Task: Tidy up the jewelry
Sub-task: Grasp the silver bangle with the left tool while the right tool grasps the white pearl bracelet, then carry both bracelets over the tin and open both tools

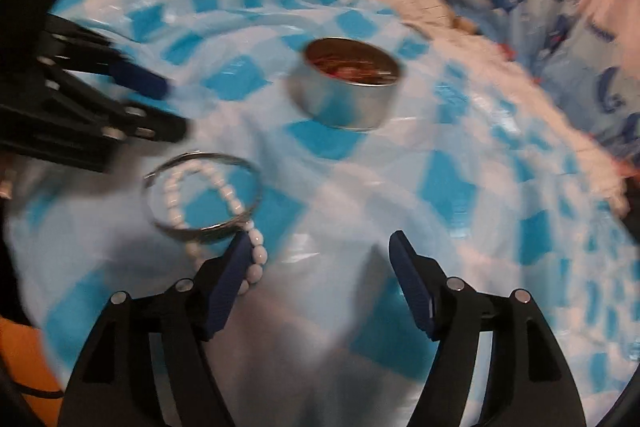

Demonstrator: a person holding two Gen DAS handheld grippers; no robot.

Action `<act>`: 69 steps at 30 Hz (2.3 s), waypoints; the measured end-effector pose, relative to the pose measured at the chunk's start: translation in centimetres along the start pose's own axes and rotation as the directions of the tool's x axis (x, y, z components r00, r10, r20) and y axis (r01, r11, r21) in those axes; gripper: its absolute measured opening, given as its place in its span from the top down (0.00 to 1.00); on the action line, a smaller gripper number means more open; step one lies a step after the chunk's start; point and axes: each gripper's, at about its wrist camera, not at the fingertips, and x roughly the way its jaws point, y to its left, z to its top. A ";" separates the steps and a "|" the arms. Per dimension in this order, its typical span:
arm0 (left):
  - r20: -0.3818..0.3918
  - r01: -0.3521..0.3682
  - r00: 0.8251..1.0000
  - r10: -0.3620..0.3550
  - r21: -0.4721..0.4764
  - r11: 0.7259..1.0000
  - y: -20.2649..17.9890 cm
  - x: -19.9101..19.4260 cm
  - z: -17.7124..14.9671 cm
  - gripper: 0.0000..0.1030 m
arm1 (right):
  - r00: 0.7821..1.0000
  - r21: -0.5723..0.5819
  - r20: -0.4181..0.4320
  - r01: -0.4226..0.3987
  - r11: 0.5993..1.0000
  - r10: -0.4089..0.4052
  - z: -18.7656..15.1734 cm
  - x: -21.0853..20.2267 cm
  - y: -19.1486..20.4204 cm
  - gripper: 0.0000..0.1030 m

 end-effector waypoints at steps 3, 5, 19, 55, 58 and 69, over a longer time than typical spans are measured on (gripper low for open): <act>0.003 -0.023 1.000 0.023 0.026 0.999 -0.6 0.1 0.0 0.52 | 0.998 0.019 0.004 0.060 0.998 -0.060 -0.2 -0.3 -1.1 0.34; 0.031 0.000 1.000 -0.001 0.026 1.000 -0.8 -0.4 0.1 0.52 | 1.000 0.037 0.018 0.004 0.999 -0.005 -0.3 -0.5 -1.2 0.34; 0.004 -0.060 0.998 0.060 0.076 0.995 -2.9 1.8 1.2 0.49 | 0.996 0.037 -0.015 0.089 0.995 -0.089 -0.4 0.5 -1.3 0.31; 0.067 0.149 0.987 -0.146 -0.031 0.988 -1.6 0.2 2.1 0.98 | 0.938 0.353 0.192 -0.339 0.872 0.287 -0.4 -2.0 -6.5 0.92; 0.095 0.156 0.984 -0.153 -0.019 0.988 -1.7 -0.4 2.6 0.97 | 0.921 0.370 0.255 -0.373 0.851 0.293 -0.2 -2.9 -7.2 0.92; 0.224 0.205 0.957 -0.182 -0.086 0.975 -0.5 -1.8 7.3 0.97 | 0.878 0.401 0.385 -0.437 0.805 0.284 1.8 -3.7 -9.8 0.92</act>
